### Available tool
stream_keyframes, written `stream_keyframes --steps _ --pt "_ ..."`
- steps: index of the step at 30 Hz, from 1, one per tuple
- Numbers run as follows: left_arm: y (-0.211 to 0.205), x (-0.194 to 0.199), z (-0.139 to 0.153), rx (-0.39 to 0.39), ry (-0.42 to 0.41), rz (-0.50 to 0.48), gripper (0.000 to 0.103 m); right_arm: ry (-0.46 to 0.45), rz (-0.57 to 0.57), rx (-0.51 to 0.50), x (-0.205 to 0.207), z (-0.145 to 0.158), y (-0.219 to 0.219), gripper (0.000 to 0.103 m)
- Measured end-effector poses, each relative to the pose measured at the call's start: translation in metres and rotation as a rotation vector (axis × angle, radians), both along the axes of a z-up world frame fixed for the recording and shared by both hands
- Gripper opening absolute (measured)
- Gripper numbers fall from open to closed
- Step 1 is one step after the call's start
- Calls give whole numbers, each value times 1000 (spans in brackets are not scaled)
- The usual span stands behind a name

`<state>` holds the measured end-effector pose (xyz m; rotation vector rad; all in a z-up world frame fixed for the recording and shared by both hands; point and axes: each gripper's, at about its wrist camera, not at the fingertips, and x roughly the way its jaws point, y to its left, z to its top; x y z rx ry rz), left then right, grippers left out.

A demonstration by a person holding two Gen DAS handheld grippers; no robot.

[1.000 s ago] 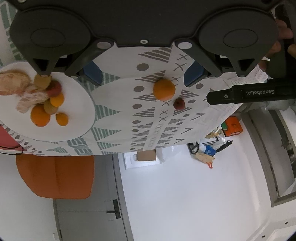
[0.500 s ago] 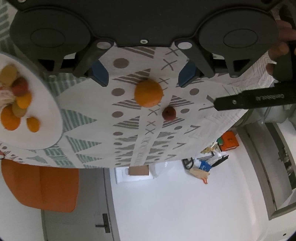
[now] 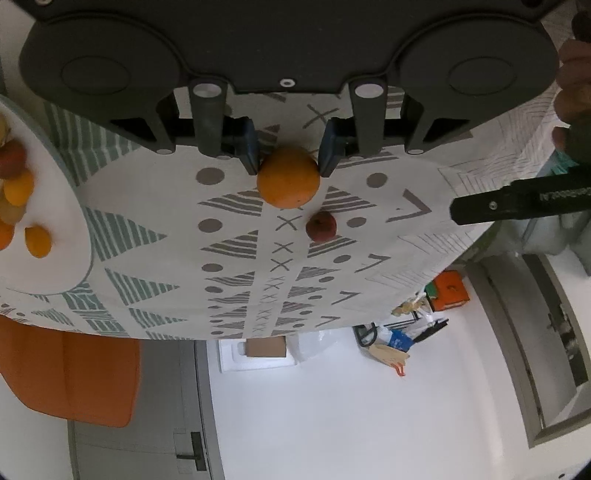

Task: Organize fruits
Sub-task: 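Lower the right tool onto the orange on the cloth and close it, then close the left tool on the small dark red fruit while the right tool holds the orange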

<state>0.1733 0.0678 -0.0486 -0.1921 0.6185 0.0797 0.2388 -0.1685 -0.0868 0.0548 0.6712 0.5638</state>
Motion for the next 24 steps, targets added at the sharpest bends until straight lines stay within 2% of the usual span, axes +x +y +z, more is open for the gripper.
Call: stream_keyframes --steps 14,24 --pt "-52 16 2 54 -24 -109 96 -15 -55 57 -13 6 -42 32" --pt "-76 37 -5 75 -21 -159 95 -12 -76 42 -17 0 -57 32"
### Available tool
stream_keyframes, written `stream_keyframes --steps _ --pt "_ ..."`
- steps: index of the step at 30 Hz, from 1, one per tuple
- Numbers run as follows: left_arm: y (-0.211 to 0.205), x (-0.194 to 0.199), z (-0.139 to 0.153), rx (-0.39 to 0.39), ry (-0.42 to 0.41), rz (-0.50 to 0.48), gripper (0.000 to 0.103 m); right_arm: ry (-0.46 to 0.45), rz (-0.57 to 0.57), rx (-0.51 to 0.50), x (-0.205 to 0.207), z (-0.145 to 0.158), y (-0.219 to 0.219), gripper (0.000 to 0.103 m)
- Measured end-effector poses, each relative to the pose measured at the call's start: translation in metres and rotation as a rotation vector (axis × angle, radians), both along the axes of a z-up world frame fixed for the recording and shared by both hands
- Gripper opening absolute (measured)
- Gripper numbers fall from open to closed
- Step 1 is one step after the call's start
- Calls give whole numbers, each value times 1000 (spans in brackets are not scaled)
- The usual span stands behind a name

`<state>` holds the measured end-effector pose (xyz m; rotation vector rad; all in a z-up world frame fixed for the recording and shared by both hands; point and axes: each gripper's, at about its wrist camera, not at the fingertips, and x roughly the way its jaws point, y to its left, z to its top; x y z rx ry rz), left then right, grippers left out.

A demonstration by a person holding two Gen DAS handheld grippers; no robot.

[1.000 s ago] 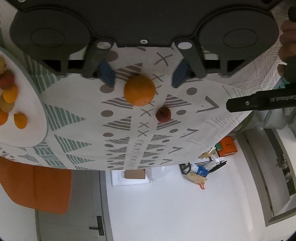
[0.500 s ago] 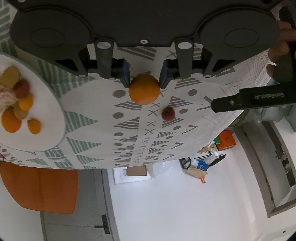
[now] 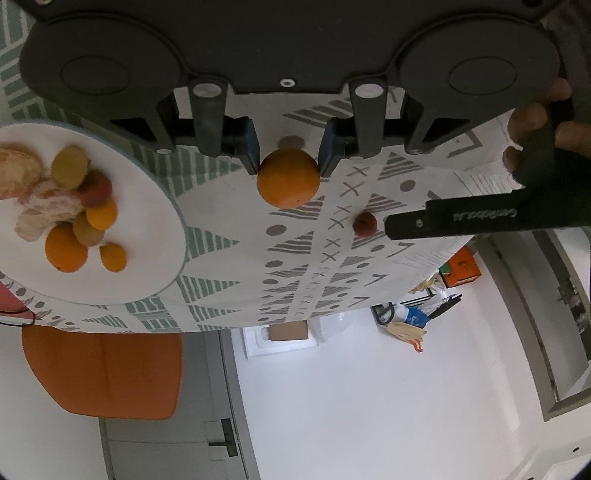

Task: Organize fruits
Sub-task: 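Close the left tool on the small dark red fruit while the right tool holds the orange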

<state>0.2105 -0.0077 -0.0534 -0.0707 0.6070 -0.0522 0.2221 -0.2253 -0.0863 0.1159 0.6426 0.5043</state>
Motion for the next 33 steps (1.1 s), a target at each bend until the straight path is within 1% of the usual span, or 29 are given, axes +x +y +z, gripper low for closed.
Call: stream_keyframes --steps 2,7,9,13,15,17,18,20,24,26,28,29,33 --pt "-4 4 -2 5 2 -11 93 8 -6 -5 1 -1 -3 32" --pt "-10 14 -6 12 -1 -38 83 36 -31 -22 8 -6 -7 34" --pt "-11 18 -8 9 4 -41 79 28 -34 -17 9 -6 -8 35" --pt "-10 24 -14 4 20 -44 69 12 -25 -33 12 -5 -3 45" --pt "-8 27 -16 0 29 -46 62 -1 -8 -38 13 -4 1 49" --pt "-7 29 -19 -5 35 -48 58 -21 9 -54 14 -3 6 57" --pt "-7 31 -20 -7 37 -48 56 -26 11 -62 14 -2 9 58" --pt "-8 35 -23 -8 42 -49 53 -27 18 -71 16 -3 12 58" --pt "-9 39 -28 -6 44 -46 42 -16 23 -83 16 -5 15 57" --pt "-10 41 -28 -2 39 -49 34 -7 19 -83 15 -6 14 56" --pt "-9 42 -28 -18 40 -56 22 -8 14 -90 12 -6 13 56" --pt "-8 43 -27 -25 42 -61 22 -12 11 -99 11 -6 13 58" --pt "-6 35 -20 -40 25 -91 22 -21 -13 -113 7 -8 11 58"
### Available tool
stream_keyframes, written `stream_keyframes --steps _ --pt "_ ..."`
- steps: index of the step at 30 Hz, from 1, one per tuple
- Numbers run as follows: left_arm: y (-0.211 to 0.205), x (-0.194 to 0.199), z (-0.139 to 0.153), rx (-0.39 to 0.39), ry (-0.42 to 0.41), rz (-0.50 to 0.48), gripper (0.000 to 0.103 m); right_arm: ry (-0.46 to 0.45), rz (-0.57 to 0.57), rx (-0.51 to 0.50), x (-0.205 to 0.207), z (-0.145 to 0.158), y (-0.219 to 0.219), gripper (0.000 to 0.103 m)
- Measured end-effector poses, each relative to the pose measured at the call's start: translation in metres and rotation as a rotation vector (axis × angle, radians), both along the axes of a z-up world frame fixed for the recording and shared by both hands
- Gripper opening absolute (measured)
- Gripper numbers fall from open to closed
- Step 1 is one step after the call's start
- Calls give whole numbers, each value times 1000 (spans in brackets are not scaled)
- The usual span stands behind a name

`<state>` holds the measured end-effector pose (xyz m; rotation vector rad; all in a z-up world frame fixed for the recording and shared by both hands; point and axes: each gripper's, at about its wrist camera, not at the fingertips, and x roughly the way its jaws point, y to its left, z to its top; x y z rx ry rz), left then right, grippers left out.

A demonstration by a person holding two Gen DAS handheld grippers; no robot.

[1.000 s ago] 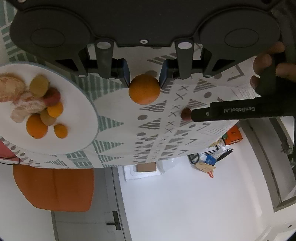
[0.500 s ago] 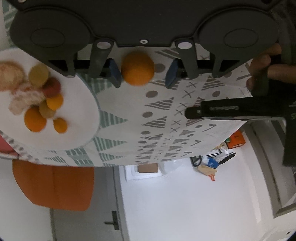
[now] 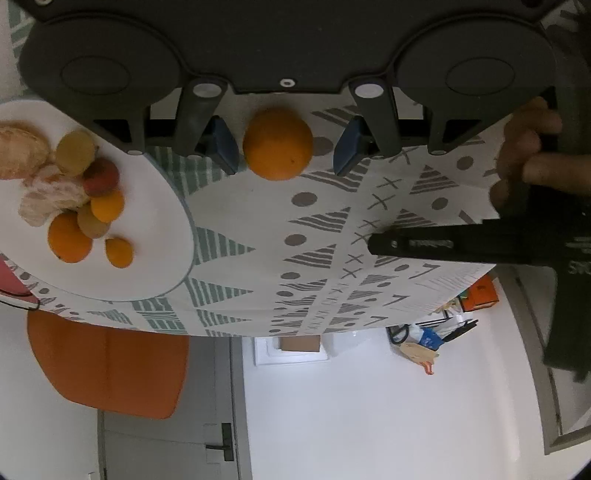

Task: Organize fruits
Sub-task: 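Close the left tool on the small dark red fruit while the right tool holds the orange, then carry both fruits over the white plate and open both tools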

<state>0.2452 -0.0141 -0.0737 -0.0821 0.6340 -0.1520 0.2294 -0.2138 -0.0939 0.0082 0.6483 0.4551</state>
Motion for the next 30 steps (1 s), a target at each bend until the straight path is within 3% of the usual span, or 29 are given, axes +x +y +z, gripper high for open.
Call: stream_keyframes --steps 3,6,7,15,30 --pt "-2 -10 4 3 -19 -14 22 3 7 23 -2 1 -2 56" --pt "-1 -21 8 -3 -23 -11 22 -11 16 40 -6 3 -2 36" --pt "1 -25 9 -5 -24 -7 22 -4 27 57 -6 4 -4 34" --pt "8 -42 20 -2 -44 25 22 -80 56 82 -27 18 -5 33" --pt "-16 -62 41 6 -110 -18 22 -160 -42 95 -35 36 -38 34"
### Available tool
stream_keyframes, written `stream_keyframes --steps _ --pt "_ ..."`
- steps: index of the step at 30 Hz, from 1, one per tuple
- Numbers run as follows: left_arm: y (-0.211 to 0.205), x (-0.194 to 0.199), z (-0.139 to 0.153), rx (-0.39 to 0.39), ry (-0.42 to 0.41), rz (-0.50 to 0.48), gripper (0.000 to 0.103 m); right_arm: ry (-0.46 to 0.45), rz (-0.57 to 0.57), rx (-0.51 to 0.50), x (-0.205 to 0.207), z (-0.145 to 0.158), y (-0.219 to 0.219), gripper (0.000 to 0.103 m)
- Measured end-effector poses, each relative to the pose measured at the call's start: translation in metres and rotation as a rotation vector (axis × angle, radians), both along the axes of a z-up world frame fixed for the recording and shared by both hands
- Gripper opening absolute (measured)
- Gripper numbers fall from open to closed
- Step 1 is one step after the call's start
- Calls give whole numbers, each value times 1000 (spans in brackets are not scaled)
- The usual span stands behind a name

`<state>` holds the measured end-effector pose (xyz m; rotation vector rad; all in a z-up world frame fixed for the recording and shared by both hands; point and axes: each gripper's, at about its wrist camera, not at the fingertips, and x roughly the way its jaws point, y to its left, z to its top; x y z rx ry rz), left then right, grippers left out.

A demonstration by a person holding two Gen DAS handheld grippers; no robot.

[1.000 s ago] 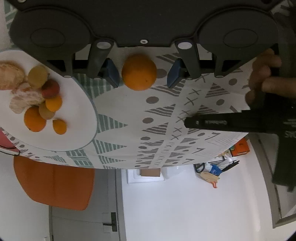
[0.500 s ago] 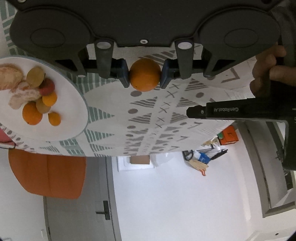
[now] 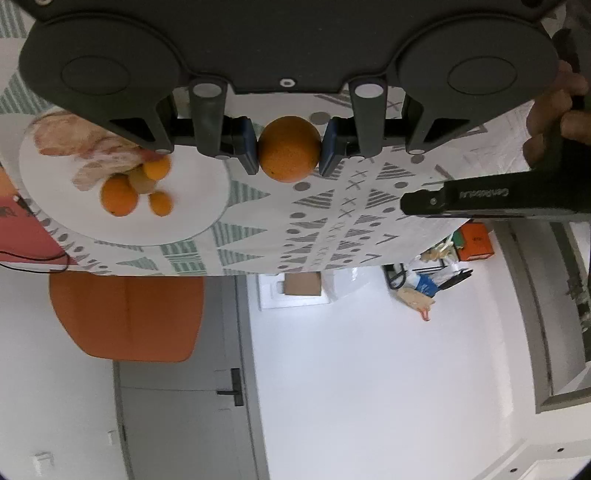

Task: Organize fruits
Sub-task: 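Carry both fruits over the white plate and open both tools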

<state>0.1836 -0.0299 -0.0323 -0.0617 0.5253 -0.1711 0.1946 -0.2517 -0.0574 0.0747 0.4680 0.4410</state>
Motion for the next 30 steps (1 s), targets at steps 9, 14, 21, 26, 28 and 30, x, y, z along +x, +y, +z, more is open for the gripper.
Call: stream_keyframes --steps 9,14,21,26,28,30 --pt "-14 4 3 13 -4 -6 22 -9 -22 16 6 0 -16 34" --pt "-21 6 0 28 5 -12 22 -9 -30 24 11 -1 -22 34" --pt "-25 15 -5 40 21 -1 22 12 -40 34 22 -7 -27 34" --pt "-27 20 -8 45 31 3 22 14 -43 38 28 -9 -31 34" --pt "-29 23 -10 45 36 1 22 14 -46 41 31 -9 -32 34" --pt "-30 25 -11 46 41 -3 22 15 -47 45 33 -10 -31 34"
